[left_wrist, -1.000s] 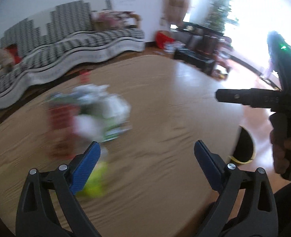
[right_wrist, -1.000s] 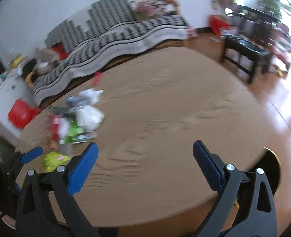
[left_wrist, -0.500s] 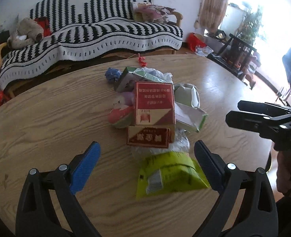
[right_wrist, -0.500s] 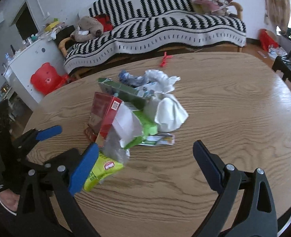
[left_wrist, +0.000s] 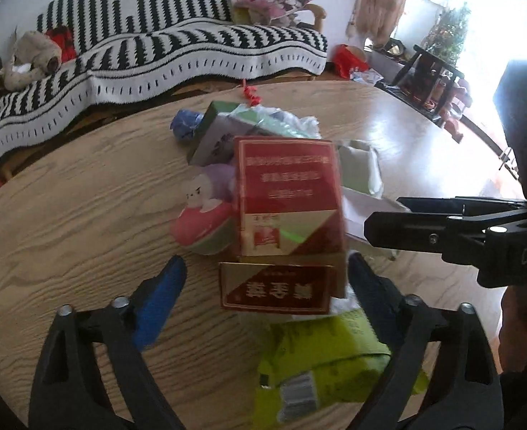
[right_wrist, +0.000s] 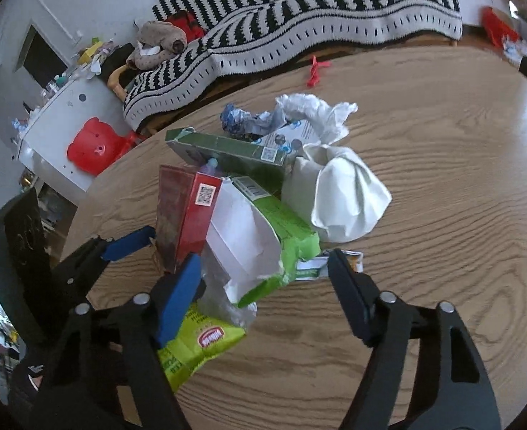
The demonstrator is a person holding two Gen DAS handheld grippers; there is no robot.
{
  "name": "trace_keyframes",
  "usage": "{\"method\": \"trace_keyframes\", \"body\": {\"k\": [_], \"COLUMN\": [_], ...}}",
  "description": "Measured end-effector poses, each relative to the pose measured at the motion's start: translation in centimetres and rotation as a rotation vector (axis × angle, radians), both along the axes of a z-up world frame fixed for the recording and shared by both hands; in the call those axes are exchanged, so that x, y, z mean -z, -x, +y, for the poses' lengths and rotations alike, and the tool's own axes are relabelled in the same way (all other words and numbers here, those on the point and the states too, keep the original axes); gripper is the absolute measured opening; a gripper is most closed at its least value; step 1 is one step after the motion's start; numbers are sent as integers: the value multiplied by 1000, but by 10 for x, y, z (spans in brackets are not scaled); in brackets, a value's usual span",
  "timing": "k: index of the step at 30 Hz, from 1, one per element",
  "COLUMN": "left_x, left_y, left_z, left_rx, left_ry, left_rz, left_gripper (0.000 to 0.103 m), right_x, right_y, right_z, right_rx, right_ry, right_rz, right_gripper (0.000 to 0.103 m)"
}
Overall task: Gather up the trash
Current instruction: 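Grasp the red cigarette box with the left tool while the right tool grasps the white-green paper bag, then carry both items over the black bin and open both tools to drop them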
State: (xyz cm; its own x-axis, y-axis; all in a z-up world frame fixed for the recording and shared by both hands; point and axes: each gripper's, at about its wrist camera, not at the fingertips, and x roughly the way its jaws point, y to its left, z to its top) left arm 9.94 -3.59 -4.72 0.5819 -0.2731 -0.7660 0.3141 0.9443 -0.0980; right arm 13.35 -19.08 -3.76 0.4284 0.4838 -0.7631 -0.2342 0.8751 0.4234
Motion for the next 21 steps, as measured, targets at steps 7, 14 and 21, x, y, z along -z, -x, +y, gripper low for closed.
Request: {"method": "trace_keyframes", "body": {"k": [7, 14, 21], "left_x": [5, -18, -30], "left_y": [-2, 15, 29], "left_z": [-1, 12, 18], "left_rx": [6, -43, -69], "left_ry": [-15, -14, -18], "left_rz": [21, -10, -31], "left_gripper": [58, 58, 57], "right_x": [6, -12, -31], "right_y": [-6, 9, 25], "right_z": [0, -7, -21], "right_rx": [12, 22, 47], "right_ry": [-39, -20, -25], "right_rz": [26, -33, -85], "right_gripper": [33, 21, 17]}}
